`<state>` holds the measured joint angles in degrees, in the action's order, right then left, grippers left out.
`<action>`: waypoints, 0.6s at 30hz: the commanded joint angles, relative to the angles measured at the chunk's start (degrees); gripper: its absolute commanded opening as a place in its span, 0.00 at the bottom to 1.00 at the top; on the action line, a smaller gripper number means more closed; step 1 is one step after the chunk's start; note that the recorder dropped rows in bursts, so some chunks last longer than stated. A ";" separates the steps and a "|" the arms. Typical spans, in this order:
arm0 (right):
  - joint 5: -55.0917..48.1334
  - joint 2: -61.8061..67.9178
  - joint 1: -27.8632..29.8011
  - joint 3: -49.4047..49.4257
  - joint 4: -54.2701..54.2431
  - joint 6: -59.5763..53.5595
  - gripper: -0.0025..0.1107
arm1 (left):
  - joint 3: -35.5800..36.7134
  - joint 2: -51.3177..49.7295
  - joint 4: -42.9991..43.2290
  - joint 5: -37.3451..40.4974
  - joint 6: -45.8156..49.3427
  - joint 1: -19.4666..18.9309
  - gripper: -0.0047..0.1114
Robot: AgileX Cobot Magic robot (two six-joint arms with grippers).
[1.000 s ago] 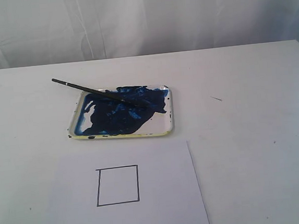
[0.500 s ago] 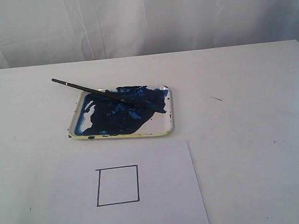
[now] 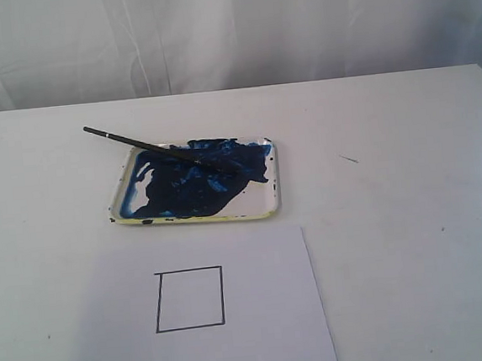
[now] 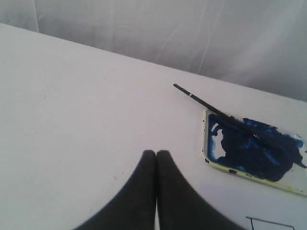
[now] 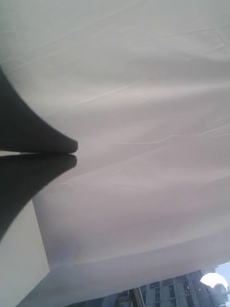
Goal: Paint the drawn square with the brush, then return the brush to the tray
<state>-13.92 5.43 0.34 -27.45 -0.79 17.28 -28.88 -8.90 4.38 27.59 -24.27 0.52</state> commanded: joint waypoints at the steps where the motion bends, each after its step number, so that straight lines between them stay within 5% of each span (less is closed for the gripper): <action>1: -5.72 7.55 0.20 -6.18 0.31 -7.82 0.02 | -7.84 -7.34 -0.24 8.21 4.16 0.18 0.04; 10: -21.16 25.85 0.20 -19.59 -2.03 -17.81 0.02 | -22.20 -25.52 -1.36 16.90 9.35 0.18 0.04; 18: -27.77 41.06 0.20 -29.86 -16.99 -33.10 0.02 | -29.90 -38.63 -2.28 18.68 11.35 0.18 0.04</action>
<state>-40.72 42.37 0.34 -54.96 -12.80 -11.37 -56.61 -44.20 3.62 45.11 -14.70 0.52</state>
